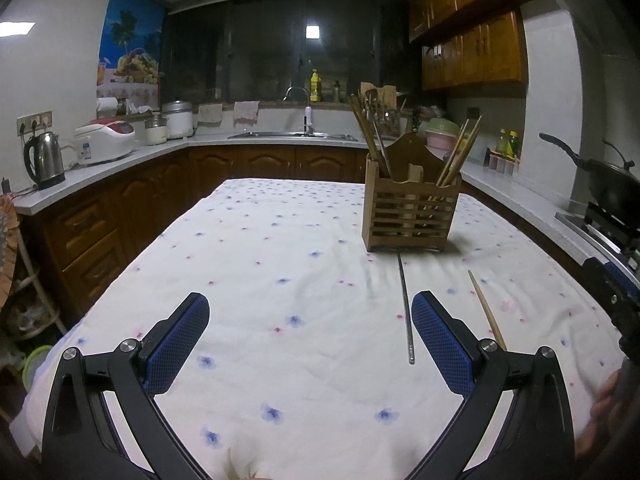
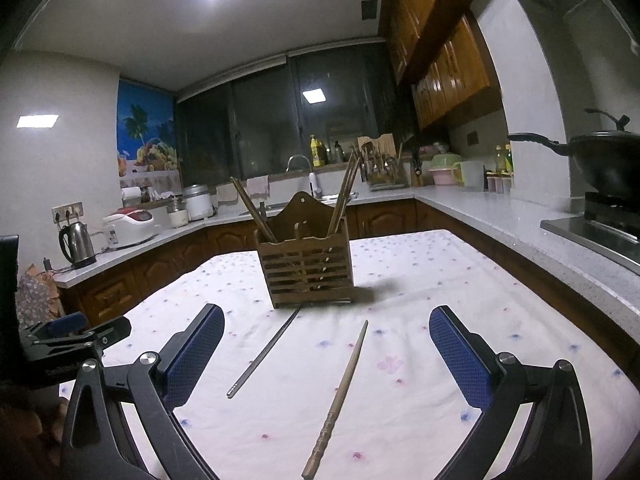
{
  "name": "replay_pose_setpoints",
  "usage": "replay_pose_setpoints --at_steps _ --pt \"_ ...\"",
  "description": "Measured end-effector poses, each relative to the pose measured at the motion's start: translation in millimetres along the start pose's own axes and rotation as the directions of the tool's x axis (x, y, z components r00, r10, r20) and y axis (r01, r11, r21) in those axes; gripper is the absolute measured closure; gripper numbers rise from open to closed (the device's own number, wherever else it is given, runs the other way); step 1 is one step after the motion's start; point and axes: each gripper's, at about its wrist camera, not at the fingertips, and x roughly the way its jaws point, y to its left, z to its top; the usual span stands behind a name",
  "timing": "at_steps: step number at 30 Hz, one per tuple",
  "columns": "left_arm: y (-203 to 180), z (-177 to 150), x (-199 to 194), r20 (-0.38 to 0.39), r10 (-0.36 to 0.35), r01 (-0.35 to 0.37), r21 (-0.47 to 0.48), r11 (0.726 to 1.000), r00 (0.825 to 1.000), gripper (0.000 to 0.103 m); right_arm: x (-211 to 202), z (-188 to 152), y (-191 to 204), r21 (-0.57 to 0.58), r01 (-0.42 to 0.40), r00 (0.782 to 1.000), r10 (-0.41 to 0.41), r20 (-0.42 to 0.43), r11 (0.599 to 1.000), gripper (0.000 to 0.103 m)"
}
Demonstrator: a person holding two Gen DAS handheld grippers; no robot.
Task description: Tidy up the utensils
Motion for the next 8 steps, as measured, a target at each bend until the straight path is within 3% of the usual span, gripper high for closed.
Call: replay_pose_setpoints --at_steps 8 --pt "-2.0 1.9 8.2 -0.028 -0.023 0.023 0.017 1.0 0.999 0.0 8.9 2.1 -0.6 0.003 -0.01 0.999 0.011 -0.033 1.0 0.0"
